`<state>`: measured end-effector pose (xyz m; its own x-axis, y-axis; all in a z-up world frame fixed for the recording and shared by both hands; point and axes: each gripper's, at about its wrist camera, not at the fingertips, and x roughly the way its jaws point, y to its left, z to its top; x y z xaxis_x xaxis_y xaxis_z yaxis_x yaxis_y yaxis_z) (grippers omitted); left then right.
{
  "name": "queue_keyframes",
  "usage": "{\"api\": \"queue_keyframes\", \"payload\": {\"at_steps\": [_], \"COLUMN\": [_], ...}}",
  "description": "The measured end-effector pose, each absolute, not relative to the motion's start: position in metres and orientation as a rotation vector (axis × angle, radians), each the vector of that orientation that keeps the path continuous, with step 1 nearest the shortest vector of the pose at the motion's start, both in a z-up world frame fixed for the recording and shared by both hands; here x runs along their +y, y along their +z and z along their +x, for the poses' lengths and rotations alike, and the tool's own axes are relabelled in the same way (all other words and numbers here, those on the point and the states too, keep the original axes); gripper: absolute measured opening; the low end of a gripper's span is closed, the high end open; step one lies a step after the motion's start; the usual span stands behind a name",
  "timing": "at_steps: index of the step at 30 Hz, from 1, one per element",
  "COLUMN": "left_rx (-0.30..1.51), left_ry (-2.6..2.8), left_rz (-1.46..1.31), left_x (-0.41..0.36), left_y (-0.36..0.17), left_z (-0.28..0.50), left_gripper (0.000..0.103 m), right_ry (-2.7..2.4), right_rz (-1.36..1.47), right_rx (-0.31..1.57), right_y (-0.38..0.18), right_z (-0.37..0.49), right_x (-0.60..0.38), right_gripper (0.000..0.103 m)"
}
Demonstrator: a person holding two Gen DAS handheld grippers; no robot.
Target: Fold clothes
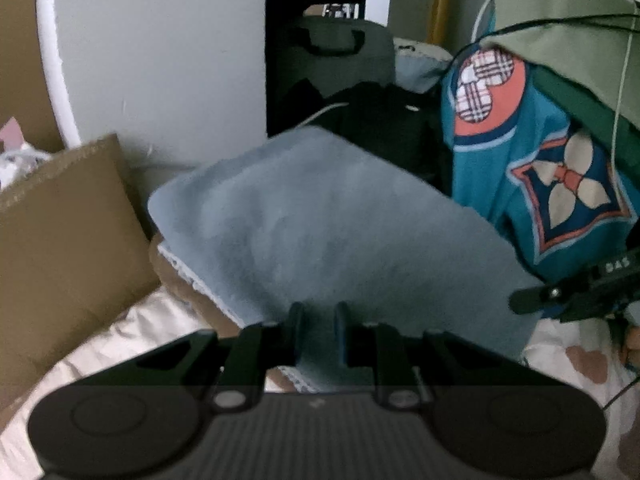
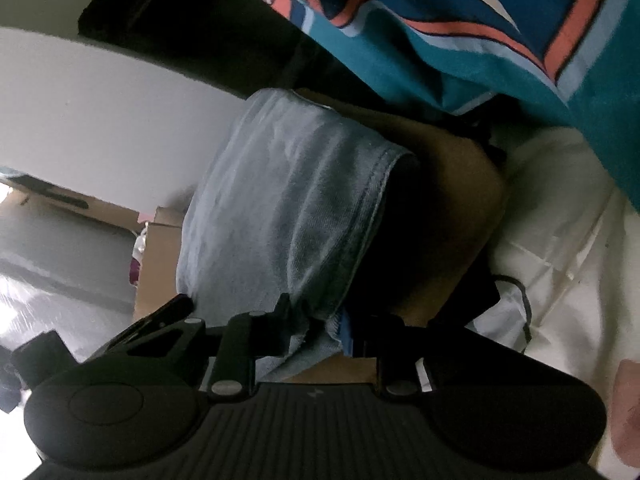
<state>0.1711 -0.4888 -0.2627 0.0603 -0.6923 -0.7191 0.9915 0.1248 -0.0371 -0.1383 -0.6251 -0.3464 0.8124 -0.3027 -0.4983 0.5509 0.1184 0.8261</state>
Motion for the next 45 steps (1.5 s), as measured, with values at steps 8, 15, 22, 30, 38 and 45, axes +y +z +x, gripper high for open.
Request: {"api": "queue_keyframes", "payload": {"at_steps": [8, 15, 22, 30, 38, 45], "left_rx": [0.693, 0.687, 0.704, 0.775, 0.805, 0.856], "left_ry": [-1.368, -1.339, -1.307, -1.247, -1.199, -1.108], "left_rz": [0.554, 0.564, 0.583, 0.568, 0.537, 0.492], "left_x": [-0.483, -0.484, -0.481, -0.47, -0.455, -0.426], "left_y": [-0.267, -0.253, -0.223, -0.171, -0.111, -0.054], "left_z": [0.172, 0.162, 0.152, 0.154, 0.157, 0.165], "left_gripper": [0.018, 0.018, 0.041, 0.049, 0.082, 0.095], "right_ry": [-0.632, -0.698, -0.771, -0.84, -0.839, -0.787], "right_rz": [1.251, 1.123, 1.099, 0.999, 0.928, 0.888], "right_rx": [0.279, 0.368, 0.432, 0.556, 0.656, 0.746], "right_y": [-0.34, -0.318, -0.293, -0.246, -0.198, -0.156], "right_z": [-0.137, -0.133, -0.132, -0.119, -0.121, -0.112], "right_x": [-0.622, -0.619, -0.621, -0.624, -0.624, -0.626], "right_gripper": [0.025, 0.031, 0.037, 0.05, 0.073, 0.091]}}
